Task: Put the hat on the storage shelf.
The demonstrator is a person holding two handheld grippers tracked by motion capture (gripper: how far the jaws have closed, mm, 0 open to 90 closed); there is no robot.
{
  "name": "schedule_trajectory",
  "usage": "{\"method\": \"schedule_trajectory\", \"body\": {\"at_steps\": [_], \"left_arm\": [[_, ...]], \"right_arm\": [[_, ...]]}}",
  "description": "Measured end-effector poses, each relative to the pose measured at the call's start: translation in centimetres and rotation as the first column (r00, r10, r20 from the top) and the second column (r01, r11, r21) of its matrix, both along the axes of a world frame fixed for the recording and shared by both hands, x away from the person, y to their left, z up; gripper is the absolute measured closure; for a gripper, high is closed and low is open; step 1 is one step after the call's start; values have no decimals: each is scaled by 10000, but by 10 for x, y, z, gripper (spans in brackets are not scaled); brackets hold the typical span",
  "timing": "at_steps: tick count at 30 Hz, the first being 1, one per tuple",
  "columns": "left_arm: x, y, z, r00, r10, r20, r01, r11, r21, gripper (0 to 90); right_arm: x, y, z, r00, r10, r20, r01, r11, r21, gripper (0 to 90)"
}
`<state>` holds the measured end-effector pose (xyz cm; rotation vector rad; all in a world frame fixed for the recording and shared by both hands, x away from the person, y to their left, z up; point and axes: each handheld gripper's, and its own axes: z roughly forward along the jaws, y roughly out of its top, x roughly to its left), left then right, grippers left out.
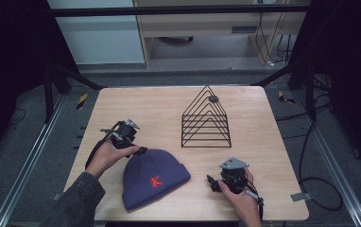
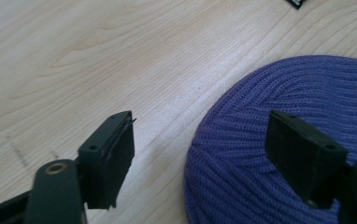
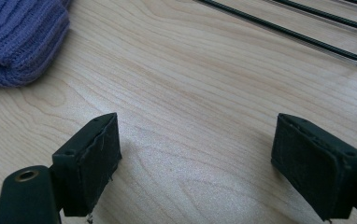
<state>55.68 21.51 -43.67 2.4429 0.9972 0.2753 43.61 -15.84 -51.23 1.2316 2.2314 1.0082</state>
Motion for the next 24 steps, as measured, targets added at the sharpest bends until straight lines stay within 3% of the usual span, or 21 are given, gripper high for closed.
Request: {"method": "schedule_trajectory", "body": {"at_steps": [7,24], "left_arm": [[0,-3,-16,9987,-102,-506,114,9997,238,329],[-3,-2,-26,9961,-123,-870,138,9998,164,436]], "right_arm": [[0,0,0,10000,0,-1,0,10000,2,157],[0,0,0,10000,-1,0,1,10000,2,157]]}}
